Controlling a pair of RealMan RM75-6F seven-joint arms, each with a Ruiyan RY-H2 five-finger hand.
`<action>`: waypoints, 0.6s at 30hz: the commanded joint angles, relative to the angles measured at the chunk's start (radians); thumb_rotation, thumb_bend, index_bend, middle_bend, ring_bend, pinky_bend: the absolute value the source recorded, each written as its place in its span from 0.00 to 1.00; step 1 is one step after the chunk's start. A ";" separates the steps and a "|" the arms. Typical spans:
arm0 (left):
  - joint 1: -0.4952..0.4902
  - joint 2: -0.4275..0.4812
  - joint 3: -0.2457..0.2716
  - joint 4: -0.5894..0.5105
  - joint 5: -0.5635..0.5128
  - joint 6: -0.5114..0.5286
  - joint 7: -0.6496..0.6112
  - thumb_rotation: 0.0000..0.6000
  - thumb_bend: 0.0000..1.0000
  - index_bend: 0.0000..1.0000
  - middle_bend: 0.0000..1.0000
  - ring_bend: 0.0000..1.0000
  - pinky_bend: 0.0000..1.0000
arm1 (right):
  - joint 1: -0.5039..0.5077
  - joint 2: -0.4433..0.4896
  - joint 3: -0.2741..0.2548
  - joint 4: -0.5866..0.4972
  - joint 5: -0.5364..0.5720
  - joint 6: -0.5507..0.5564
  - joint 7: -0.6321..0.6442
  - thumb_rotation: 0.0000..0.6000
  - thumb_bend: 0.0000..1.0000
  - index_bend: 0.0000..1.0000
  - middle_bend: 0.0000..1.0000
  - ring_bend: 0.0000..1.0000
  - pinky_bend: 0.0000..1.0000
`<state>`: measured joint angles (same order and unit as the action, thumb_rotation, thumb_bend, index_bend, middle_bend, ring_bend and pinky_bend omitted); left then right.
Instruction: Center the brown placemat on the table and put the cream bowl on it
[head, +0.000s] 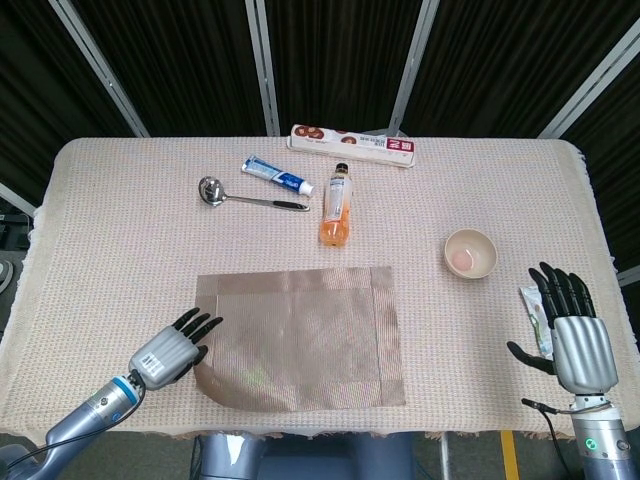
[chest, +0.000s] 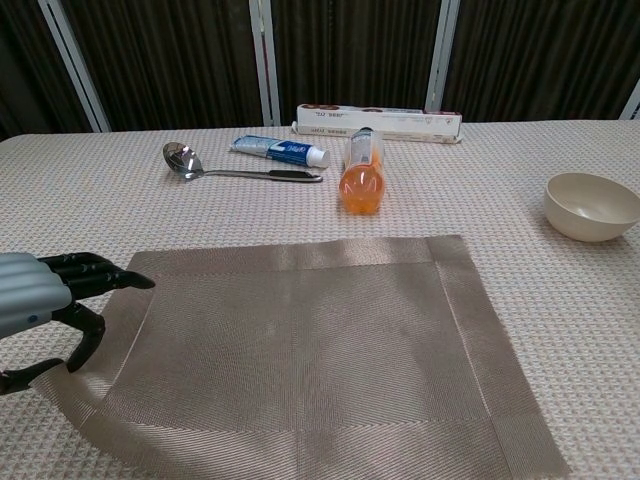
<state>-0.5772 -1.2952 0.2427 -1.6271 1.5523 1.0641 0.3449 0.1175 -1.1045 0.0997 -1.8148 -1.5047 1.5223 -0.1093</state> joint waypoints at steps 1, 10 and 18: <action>0.007 0.001 -0.005 0.002 0.002 0.006 0.005 1.00 0.45 0.63 0.00 0.00 0.00 | -0.001 0.000 0.000 -0.001 -0.001 0.000 0.000 1.00 0.00 0.00 0.00 0.00 0.00; 0.029 0.028 -0.015 -0.001 0.023 0.033 -0.057 1.00 0.00 0.00 0.00 0.00 0.00 | 0.000 -0.003 0.000 0.002 0.003 -0.007 -0.006 1.00 0.00 0.00 0.00 0.00 0.00; 0.065 0.127 -0.027 -0.028 0.065 0.147 -0.253 1.00 0.00 0.00 0.00 0.00 0.00 | 0.015 -0.016 -0.002 0.021 0.038 -0.057 -0.020 1.00 0.00 0.00 0.00 0.00 0.00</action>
<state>-0.5307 -1.2147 0.2235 -1.6440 1.5919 1.1515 0.1538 0.1262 -1.1142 0.0982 -1.8018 -1.4768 1.4799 -0.1232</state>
